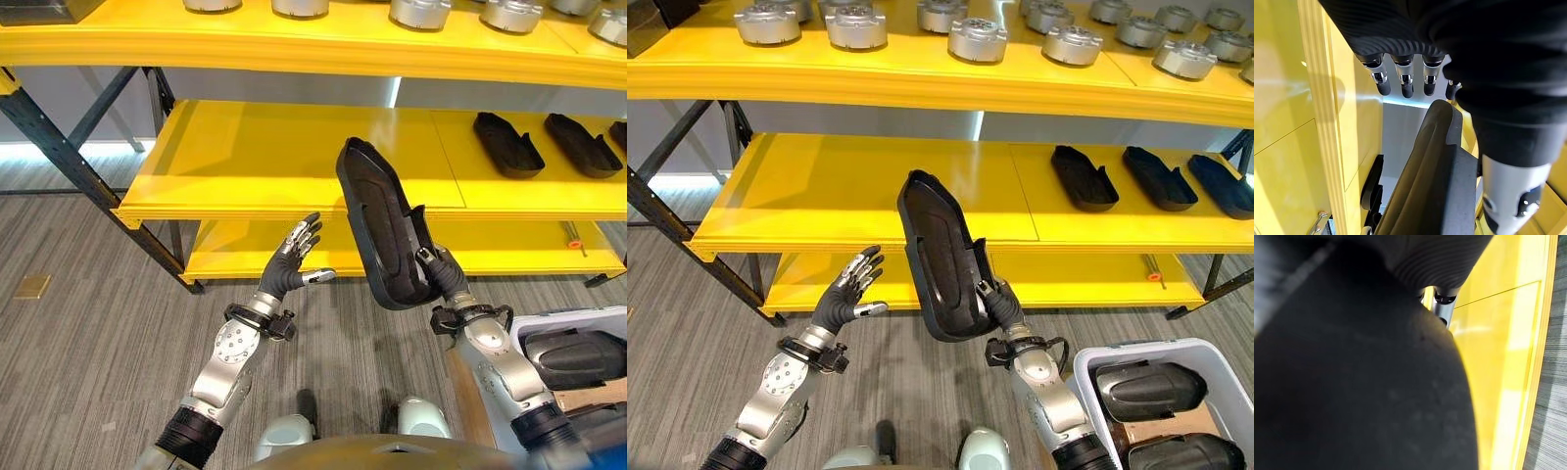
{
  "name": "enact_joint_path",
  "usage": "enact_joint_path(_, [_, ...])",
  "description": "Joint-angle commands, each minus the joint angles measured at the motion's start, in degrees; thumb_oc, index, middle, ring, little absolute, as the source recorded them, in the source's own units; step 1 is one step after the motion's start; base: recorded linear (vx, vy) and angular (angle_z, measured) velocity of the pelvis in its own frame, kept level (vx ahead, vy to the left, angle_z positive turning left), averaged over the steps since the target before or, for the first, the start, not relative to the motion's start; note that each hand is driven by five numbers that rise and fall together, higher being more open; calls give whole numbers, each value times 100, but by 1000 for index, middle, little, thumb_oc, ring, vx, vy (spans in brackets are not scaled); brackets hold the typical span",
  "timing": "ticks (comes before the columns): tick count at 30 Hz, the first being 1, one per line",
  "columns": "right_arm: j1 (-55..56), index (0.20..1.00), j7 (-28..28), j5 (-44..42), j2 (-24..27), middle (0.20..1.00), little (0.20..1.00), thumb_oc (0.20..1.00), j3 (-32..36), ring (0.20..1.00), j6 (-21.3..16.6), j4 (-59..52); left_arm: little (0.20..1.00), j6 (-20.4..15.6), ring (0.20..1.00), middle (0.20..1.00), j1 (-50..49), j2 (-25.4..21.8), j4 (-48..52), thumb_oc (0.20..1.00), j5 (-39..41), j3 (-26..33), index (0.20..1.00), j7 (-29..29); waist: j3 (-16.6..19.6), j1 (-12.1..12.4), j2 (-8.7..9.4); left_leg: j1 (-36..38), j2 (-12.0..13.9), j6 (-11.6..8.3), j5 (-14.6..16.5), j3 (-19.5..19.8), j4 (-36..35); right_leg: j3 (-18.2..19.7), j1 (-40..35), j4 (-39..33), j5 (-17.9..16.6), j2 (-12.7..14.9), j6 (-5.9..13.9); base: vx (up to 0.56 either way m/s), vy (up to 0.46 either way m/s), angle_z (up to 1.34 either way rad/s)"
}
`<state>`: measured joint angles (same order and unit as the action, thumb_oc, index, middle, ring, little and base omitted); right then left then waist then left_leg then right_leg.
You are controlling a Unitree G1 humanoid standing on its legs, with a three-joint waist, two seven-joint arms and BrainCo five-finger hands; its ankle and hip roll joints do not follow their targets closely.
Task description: Move parts from the plastic box to the shelf.
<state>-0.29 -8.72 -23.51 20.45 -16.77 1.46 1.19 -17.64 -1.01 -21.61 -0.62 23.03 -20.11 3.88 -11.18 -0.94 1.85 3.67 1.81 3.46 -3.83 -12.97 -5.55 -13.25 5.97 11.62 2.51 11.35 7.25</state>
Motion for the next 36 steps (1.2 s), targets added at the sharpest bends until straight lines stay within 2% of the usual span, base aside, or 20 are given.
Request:
enact_joint_path(1, [-586, 200, 5, -191, -217, 200, 200, 200, 306, 200, -481, -46, 1000, -229, 1000, 1000, 27, -27, 412, 1000, -189, -23, 1000, 130, 139, -53, 166, 431, -100, -36, 522, 72, 55, 98, 11, -716, -1740, 195, 186, 159, -273, 19])
enact_joint_path(2, [-593, 200, -30, -204, -284, 200, 200, 200, 331, 200, -454, 0, 1000, -338, 1000, 1000, -45, -81, 374, 1000, -261, -100, 1000, 108, 113, -94, 192, 537, -21, -69, 622, 71, 55, 293, 102, -950, -2037, 320, 310, 158, -265, 18])
enact_joint_path(5, [-496, 200, -25, -204, -265, 200, 200, 200, 389, 200, -472, 27, 1000, -321, 1000, 1000, -106, -61, 366, 1000, -287, -146, 1000, 103, 169, -150, 136, 587, 133, -184, 570, 167, 55, 402, -134, -1223, -1670, 168, 265, 181, -259, 31])
enact_joint_path(10, [-483, 200, -73, -145, -228, 200, 200, 200, 337, 200, -459, 40, 1000, -266, 1000, 1000, -222, -88, 424, 1000, -251, -88, 1000, 53, 268, -130, 89, 623, 311, -343, 442, 212, 55, 323, -464, -1159, -1160, -52, 143, 157, -212, 18])
enact_joint_path(11, [-501, 200, -89, -82, -162, 200, 200, 200, 276, 200, -449, 34, 1000, -226, 1000, 1000, -274, -77, 496, 1000, -113, -69, 1000, 89, 311, -126, 36, 626, 408, -418, 341, 257, 55, 306, -570, -1022, -888, -157, 24, 197, -244, -19])
enact_joint_path(15, [-564, 200, -143, -75, -55, 200, 200, 200, 182, 200, -531, 136, 1000, -256, 1000, 1000, -195, -38, 464, 1000, -150, -122, 1000, 76, 331, -117, -25, 619, 550, -495, 186, 315, 65, 267, -718, -850, -607, -249, -146, 174, -220, -10])
enact_joint_path(19, [-678, 200, -189, -88, 60, 200, 200, 200, 117, 200, -604, 201, 1000, -315, 1000, 1000, -53, -58, 439, 1000, -165, -191, 1000, -62, 329, -148, -75, 539, 682, -565, 182, 332, 312, 241, -765, -658, -383, -333, -302, 143, -224, 3])
enact_joint_path(20, [-708, 200, -189, -124, 80, 200, 200, 200, 101, 200, -586, 206, 1000, -305, 1000, 1000, -13, -69, 428, 1000, -183, -191, 1000, -147, 331, -167, -83, 512, 710, -577, 207, 300, 417, 227, -753, -589, -320, -347, -343, 155, -298, 3])
enact_joint_path(23, [-734, 200, -124, -174, 108, 200, 200, 200, 64, 200, -553, 248, 1000, -336, 1000, 1000, 140, -62, 331, 1000, -214, -177, 1000, -353, 313, -223, -77, 171, 874, -674, 16, 71, 1443, 98, -752, -456, -159, -379, -556, 78, -208, 3])
enact_joint_path(25, [-726, 200, -91, -76, 100, 200, 200, 200, 35, 200, -613, 274, 1000, -359, 1000, 1000, 201, -25, 320, 1000, -160, -170, 1000, -383, 272, -222, -108, -194, 925, -728, -215, 111, 2060, 58, -750, -417, -106, -411, -679, 44, -137, -1])
enact_joint_path(26, [-726, 200, -91, -46, 88, 200, 200, 200, 9, 200, -657, 310, 1000, -368, 1000, 1000, 228, 11, 322, 1000, -139, -160, 1000, -399, 218, -191, -149, -443, 930, -778, -436, 271, 2216, 104, -778, -401, -89, -460, -728, 71, -32, -4])
enact_joint_path(27, [-777, 200, -81, -11, 69, 200, 200, 200, -26, 200, -721, 395, 1000, -389, 1000, 1000, 254, 51, 270, 1000, -91, -134, 1000, -347, 183, -181, -216, -535, 971, -829, -612, 383, 1922, 185, -790, -371, -58, -500, -722, 74, 30, 4])
enact_joint_path(28, [-801, 200, -90, -10, 74, 200, 200, 200, -39, 200, -718, 406, 1000, -404, 1000, 1000, 255, 56, 253, 1000, -75, -135, 1000, -332, 183, -183, -240, -512, 1011, -850, -662, 375, 1760, 184, -795, -358, -33, -501, -711, 106, 189, 1])
enact_joint_path(29, [-865, 200, -148, -12, 92, 200, 200, 200, -68, 200, -683, 395, 1000, -429, 1000, 1000, 251, 51, 216, 1000, -74, -150, 1000, -270, 195, -202, -307, -440, 1159, -906, -832, 310, 1199, 154, -817, -322, 45, -470, -676, 74, 184, 1])
enact_joint_path(31, [-848, 200, -241, 24, 128, 200, 200, 200, -90, 200, -635, 307, 1000, -471, 1000, 1000, 228, -7, 252, 1000, -112, -184, 1000, -243, 186, -222, -368, -431, 1286, -936, -1076, 418, 831, 129, -835, -235, 123, -373, -651, 78, 266, 6])
enact_joint_path(33, [-851, 200, -273, 0, 160, 200, 200, 200, -133, 200, -629, 327, 1000, -488, 1000, 1000, 236, -27, 225, 1000, -74, -200, 1000, -235, 185, -208, -413, -450, 1253, -964, -1122, 632, 678, 227, -871, -219, 157, -350, -636, 97, 287, 2])
enact_joint_path(36, [-783, 200, -296, -87, 219, 200, 200, 200, -151, 200, -606, 326, 1000, -426, 1000, 1000, 276, -30, 123, 1000, 139, -153, 1000, -137, 221, -227, -458, -308, 1173, -962, -830, 583, 433, 328, -966, -211, 189, -260, -532, 101, 263, -15])
